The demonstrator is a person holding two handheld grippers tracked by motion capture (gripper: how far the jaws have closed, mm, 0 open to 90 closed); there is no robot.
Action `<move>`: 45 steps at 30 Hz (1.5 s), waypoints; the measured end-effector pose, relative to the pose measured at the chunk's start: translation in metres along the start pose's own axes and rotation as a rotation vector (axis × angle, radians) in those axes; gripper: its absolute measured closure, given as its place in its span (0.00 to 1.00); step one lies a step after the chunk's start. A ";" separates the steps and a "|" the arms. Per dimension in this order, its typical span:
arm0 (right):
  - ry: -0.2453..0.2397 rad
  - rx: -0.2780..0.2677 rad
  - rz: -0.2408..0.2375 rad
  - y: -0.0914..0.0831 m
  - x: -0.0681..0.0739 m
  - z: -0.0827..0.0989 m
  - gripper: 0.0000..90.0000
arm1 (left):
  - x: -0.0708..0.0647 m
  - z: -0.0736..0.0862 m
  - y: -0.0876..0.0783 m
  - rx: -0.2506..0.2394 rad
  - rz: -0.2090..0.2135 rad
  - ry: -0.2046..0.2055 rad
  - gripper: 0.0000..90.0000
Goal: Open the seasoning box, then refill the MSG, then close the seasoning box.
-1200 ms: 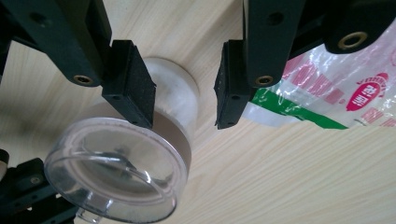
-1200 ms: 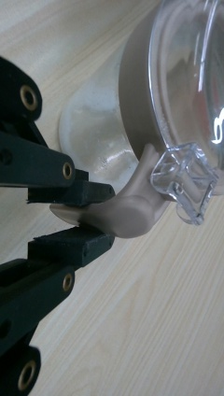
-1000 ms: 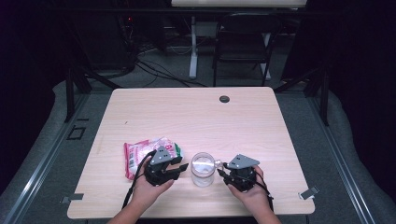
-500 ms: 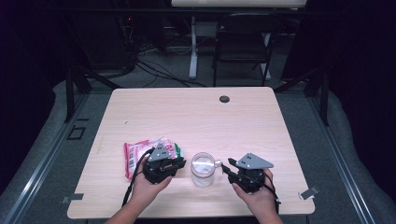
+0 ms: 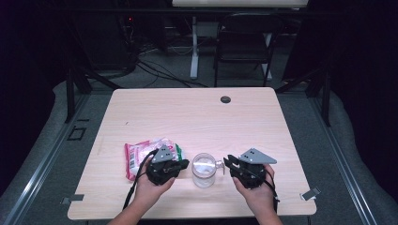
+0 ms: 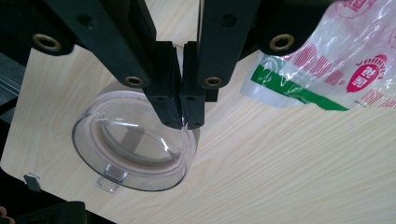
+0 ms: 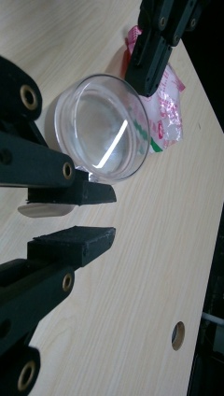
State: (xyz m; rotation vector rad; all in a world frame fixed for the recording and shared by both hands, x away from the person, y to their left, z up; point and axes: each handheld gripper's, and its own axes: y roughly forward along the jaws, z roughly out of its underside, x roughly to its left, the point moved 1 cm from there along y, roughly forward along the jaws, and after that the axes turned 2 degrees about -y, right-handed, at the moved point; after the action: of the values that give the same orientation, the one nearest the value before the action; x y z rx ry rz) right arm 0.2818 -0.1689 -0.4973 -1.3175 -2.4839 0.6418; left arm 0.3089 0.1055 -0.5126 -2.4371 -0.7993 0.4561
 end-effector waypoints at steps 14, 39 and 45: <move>0.007 -0.018 -0.017 0.006 0.008 -0.007 0.89 | -0.005 -0.001 0.003 0.009 0.028 0.020 1.00; 0.078 0.040 -0.042 0.019 0.005 -0.001 0.90 | -0.007 0.010 0.001 0.047 0.049 0.046 1.00; 0.071 0.039 -0.039 0.021 0.005 -0.001 0.91 | -0.012 0.012 0.003 0.050 0.061 0.053 1.00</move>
State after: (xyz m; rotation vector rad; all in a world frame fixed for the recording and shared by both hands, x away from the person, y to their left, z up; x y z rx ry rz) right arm 0.2947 -0.1539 -0.5063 -1.2524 -2.4219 0.6194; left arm 0.2957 0.1004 -0.5227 -2.4217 -0.6852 0.4274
